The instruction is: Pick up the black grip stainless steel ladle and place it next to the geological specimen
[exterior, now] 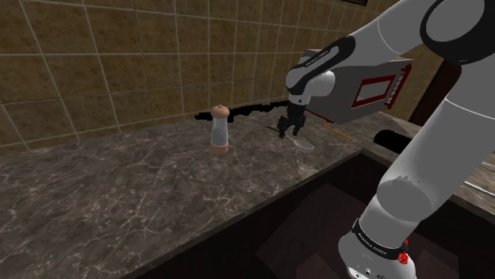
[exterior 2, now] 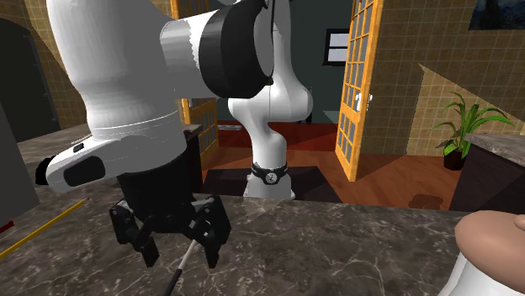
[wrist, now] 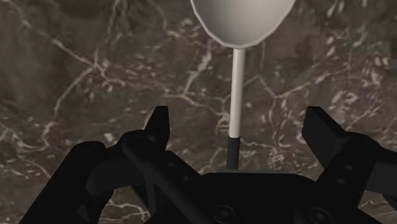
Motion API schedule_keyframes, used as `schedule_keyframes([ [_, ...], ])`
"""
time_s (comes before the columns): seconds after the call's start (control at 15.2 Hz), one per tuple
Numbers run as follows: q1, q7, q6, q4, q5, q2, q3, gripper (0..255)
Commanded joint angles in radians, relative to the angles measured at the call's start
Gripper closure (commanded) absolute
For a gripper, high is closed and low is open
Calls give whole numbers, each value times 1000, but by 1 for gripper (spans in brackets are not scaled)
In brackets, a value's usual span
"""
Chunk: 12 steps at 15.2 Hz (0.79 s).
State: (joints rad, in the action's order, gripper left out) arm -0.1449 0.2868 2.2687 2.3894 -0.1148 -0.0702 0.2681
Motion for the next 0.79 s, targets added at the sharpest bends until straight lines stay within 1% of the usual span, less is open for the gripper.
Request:
schedule_keyframes([
  [0.0, 1, 2, 10, 4, -3, 6, 0, 0],
  [0.4, 1, 2, 10, 4, -3, 6, 0, 0],
  [0.46, 1, 2, 10, 4, -3, 6, 0, 255],
  [0.73, 1, 2, 10, 4, -3, 6, 0, 255],
])
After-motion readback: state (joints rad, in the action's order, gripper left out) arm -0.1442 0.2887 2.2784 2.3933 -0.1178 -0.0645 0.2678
